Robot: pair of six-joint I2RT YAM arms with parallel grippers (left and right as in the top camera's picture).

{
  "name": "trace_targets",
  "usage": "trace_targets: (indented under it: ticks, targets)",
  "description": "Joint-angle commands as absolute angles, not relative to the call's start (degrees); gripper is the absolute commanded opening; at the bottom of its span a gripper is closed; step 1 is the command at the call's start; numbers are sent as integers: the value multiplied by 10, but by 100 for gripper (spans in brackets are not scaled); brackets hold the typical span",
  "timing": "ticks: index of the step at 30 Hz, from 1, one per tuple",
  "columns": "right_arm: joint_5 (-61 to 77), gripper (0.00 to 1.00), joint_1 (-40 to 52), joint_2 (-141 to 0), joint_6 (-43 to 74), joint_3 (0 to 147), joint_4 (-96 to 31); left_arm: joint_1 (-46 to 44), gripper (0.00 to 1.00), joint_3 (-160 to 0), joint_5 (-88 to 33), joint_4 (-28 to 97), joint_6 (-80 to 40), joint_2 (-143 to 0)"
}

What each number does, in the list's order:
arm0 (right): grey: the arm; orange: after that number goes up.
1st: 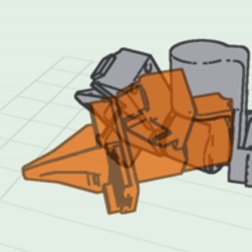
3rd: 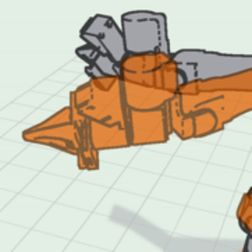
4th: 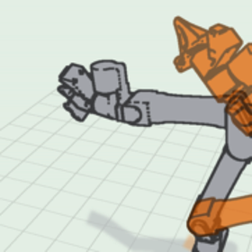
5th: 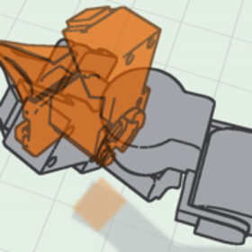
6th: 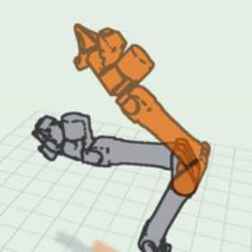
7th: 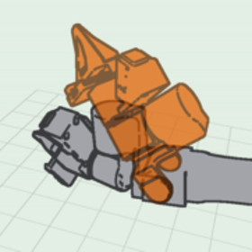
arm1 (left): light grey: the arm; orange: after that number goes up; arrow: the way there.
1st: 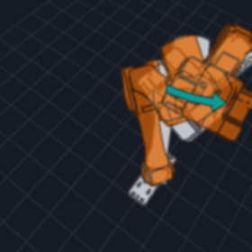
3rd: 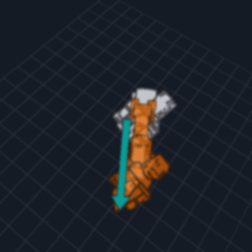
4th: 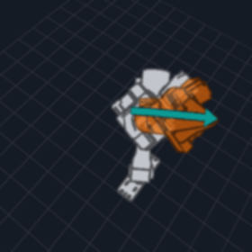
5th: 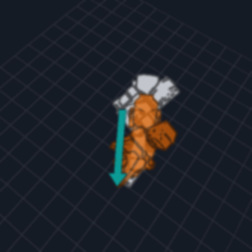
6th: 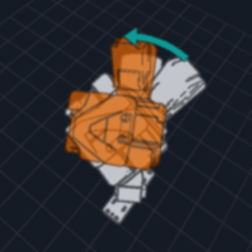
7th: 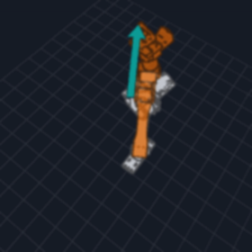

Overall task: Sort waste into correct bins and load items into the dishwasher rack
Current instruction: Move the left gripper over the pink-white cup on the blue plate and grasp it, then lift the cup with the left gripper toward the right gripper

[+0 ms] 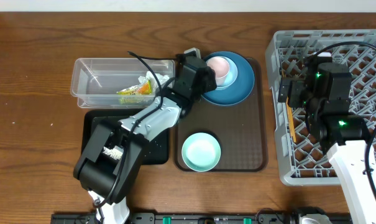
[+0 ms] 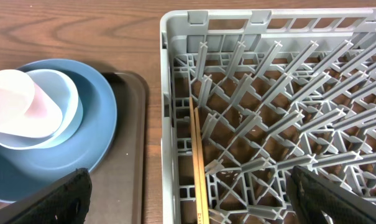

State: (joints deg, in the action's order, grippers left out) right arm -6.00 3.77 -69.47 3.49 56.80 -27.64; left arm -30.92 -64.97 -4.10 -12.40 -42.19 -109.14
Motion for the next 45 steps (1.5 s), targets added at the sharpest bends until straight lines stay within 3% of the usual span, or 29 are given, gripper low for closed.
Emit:
trace_targets:
  ticks: [1,29,45]
  targets:
    - [-59,99,41,-693,42,573,-277,-311,40,-667,-33,-124,-421,-1093]
    - [-59,99,41,-693,42,573,-277,-315,40,-666,-33,-115,-406,-1103]
    - [-60,99,41,-693,42,573,-277,-314,9,-666,-19,-125,-406,-1106]
